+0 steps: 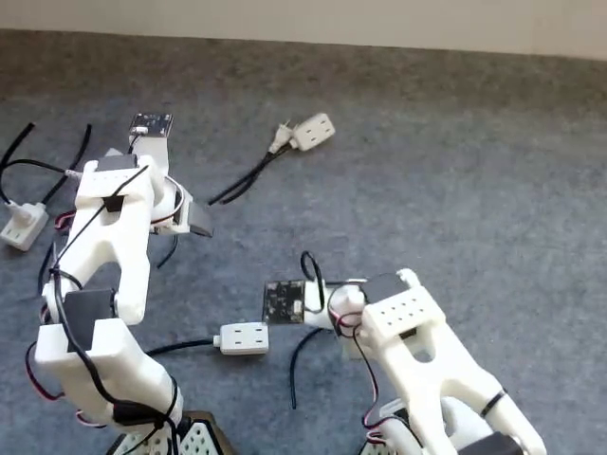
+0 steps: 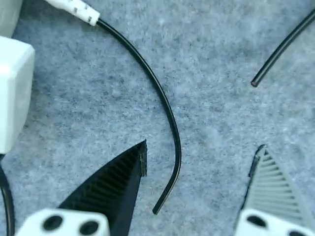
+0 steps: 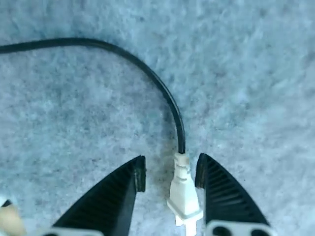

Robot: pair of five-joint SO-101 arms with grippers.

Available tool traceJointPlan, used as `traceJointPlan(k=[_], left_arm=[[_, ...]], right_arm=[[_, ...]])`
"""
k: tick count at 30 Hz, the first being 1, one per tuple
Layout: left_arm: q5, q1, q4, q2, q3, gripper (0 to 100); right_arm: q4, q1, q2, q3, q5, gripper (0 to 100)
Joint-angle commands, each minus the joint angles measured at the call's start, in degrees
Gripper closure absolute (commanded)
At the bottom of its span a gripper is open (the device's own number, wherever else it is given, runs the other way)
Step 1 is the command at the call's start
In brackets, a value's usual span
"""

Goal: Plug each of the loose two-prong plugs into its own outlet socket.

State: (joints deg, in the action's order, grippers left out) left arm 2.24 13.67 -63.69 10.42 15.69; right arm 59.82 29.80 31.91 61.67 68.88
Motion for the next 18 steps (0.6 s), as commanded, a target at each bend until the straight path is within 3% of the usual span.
traceJointPlan(k=[1, 9, 18], left_arm=[[-0.4, -0.5, 0.4, -2.0, -0.2, 67], [-0.4, -0.6, -0.1, -2.0, -0.1, 67], [-0.4, -0.6, -0.1, -2.1, -0.1, 67]], right_arm=[[-2.0, 0.7, 2.6, 0.3, 3.2, 82.9], [-6.0, -2.1, 2.5, 0.4, 3.7, 82.9], [-6.0, -6.0, 2.5, 3.2, 10.3, 83.4]])
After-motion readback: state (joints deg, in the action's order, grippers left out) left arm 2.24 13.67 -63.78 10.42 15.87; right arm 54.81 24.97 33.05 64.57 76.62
